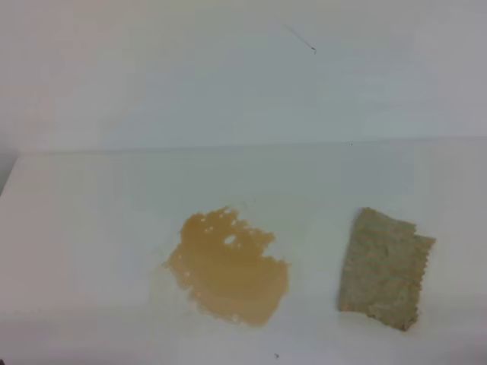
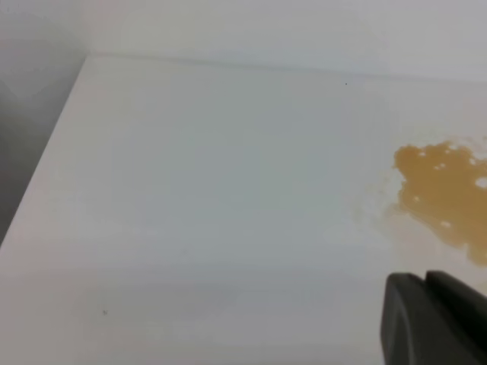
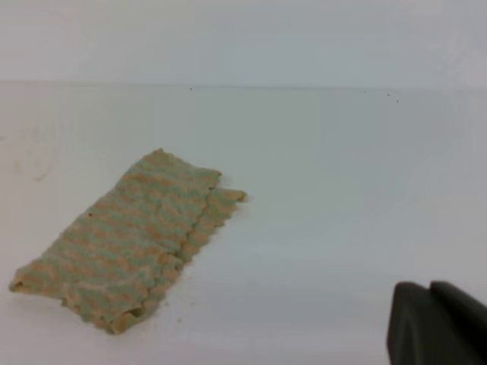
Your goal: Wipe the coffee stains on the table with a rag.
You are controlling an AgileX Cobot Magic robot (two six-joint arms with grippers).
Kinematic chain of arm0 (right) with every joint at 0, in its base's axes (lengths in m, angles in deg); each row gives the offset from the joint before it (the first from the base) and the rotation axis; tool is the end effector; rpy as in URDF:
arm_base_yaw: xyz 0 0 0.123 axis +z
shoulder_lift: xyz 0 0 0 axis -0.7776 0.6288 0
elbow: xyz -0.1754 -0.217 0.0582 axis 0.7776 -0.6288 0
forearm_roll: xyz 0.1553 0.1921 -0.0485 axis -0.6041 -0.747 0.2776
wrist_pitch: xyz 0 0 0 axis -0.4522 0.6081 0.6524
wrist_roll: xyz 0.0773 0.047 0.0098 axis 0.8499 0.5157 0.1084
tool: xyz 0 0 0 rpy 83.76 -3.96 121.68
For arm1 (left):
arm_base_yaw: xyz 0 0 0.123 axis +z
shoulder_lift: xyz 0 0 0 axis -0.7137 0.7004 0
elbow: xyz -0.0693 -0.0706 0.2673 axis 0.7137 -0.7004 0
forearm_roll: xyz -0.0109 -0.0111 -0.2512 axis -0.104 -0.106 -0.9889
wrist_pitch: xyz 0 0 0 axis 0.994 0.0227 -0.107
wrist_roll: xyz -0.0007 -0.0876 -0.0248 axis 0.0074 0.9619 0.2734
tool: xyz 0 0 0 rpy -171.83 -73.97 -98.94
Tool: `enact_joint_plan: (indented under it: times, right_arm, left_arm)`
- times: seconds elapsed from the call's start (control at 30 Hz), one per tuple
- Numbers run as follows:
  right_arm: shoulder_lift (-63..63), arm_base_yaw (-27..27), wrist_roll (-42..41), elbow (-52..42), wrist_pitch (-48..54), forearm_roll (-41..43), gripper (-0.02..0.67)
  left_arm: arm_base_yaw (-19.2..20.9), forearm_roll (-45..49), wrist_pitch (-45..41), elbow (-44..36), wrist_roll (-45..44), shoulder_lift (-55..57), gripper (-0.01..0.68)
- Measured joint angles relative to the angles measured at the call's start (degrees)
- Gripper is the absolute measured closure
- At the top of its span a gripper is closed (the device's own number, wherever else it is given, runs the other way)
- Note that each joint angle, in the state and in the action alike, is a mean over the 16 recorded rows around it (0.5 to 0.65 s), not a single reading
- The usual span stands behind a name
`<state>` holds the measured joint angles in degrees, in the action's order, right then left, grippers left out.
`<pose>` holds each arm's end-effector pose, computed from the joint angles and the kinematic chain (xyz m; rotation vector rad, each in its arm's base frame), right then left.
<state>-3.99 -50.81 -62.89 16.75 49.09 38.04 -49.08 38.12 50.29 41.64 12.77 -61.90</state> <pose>0.0537 0.0027 0.1806 -0.1099 1.8240 -0.0393 0.0539 -0.0072 0.1853 -0.0964 1.7945 -0.2277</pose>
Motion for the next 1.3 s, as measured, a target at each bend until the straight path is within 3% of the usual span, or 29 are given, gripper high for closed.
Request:
enact_joint_plan:
  times: [1.3]
  right_arm:
    - [0.0,0.0,0.0,-0.6,0.1,0.0,0.652]
  left_arm:
    - [0.0,0.0,0.0,0.0,0.0,0.0,0.675]
